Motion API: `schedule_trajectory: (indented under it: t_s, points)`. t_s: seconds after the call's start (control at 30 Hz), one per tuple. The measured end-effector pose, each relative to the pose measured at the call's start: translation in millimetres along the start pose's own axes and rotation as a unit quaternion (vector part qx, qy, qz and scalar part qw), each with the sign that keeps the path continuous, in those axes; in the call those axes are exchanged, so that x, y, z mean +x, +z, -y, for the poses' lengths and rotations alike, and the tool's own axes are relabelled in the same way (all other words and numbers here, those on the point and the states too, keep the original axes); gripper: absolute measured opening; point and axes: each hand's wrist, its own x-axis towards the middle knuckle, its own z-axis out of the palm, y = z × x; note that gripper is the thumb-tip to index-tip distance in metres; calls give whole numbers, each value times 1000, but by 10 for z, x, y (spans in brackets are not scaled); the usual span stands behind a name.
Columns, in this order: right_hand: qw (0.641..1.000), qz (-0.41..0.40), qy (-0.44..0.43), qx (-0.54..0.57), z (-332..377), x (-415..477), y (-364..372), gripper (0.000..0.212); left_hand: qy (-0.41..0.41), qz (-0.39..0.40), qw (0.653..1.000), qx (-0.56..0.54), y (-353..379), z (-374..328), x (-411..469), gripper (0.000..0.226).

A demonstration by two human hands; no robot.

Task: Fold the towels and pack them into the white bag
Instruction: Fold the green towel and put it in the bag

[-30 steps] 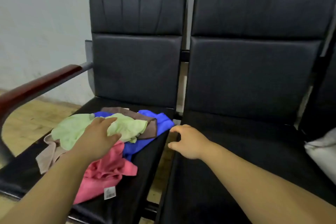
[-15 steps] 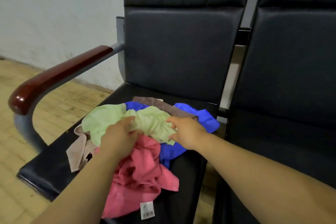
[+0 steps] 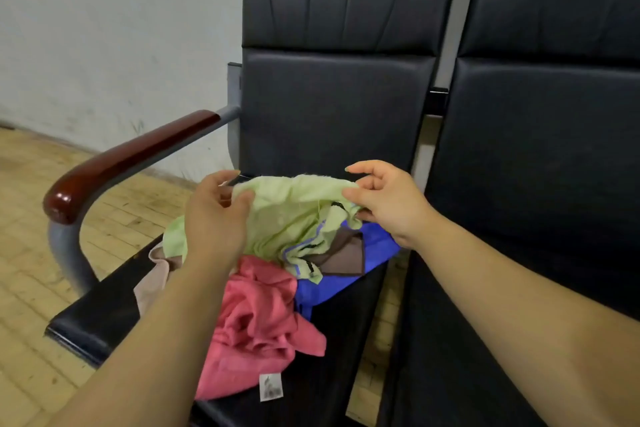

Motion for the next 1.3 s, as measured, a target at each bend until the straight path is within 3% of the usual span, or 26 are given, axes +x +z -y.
schedule_trajectory:
  t_s: [0.1,0.23,0.47,0.63,0.77,0.8,0.87,0.97,1.03,1.13,1.3]
  points:
    - [999,-11,12,43,284,-179,-191,31,1,12,998,-59,7,-428,-51,30]
    - [996,-49,-15,76,767,-488,-597,24,50,85,992,-72,75,-1087,-220,20]
    - [987,-151,-61,11,1352,-1486,-1806,11,70,233,966,-88,426,-2157,-858,15]
    - [979,-198,37,-19,1159,-2196,-2698,6,-14,378,924,-61,936,-2314,-1401,14]
    - [958,-245,145,-23,568,-2518,-3149,15,17,404,914,46,1511,-2053,-1844,11]
    - [952,-253,164,-53,375,-2588,-3219,17,44,409,906,99,1633,-1970,-1983,20]
    - [938,-248,187,-155,7,-2775,-3307,11,95,425,881,185,1796,-1797,-2294,37]
    - [921,-207,219,-246,-441,-3098,-3327,7,153,507,824,202,1935,-1504,-2755,38]
    - [913,-161,243,-284,-673,-3289,-3291,16,183,575,774,191,2014,-1342,-3057,38]
    - [891,-98,263,-358,-924,-3484,-3227,29,236,618,726,187,2238,-1204,-3357,45]
    - [886,-143,256,-360,-1255,-3587,-3144,34,342,618,681,192,2798,-1181,-3513,52]
